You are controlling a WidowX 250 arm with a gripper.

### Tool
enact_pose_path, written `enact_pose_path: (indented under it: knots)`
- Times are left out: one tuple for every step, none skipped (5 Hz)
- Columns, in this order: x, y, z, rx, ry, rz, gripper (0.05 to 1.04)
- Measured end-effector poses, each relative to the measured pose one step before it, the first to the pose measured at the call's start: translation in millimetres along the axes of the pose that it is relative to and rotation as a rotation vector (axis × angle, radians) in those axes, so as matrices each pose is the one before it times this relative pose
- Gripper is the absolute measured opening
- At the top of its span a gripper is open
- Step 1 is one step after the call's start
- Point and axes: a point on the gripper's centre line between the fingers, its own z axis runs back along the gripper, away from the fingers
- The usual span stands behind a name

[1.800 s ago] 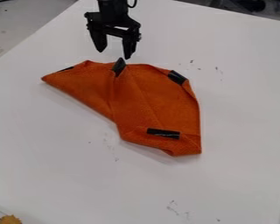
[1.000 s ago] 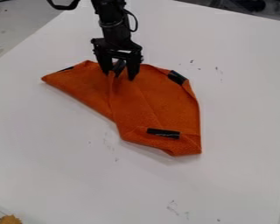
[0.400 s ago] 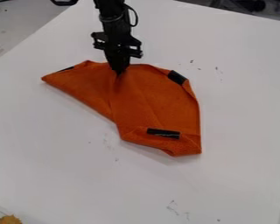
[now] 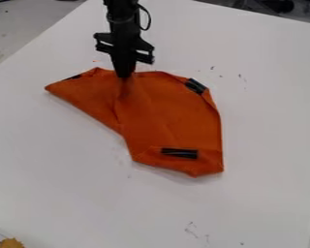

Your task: Unfold the cloth from the top left to the bottom

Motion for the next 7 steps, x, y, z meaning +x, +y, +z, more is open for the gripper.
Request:
enact_pose_path:
  knots:
    - [-28.62,14.15,32.56,0.0966,-0.0252,0.1337,0.067]
    - [-41.41,29.18,21.73,0.0513,0.0021,0.1731,0.067]
    - [-40.52,7.82,-2.49,-0.0038,0.0067,0.1133,0.067]
    - [-31.02,11.98,1.39,-0.0028,0.0015,0.1246,0.067]
    - [-17.79,3.40,-1.58,-0.0048,0.0121,0.0840,0.067]
    - [-15.13,-2.73,-2.99,0.0206,0.0178,0.0526,0.067]
    - [-8.37,2.12,5.81,0.0007,-0.0023,0.0323,0.067]
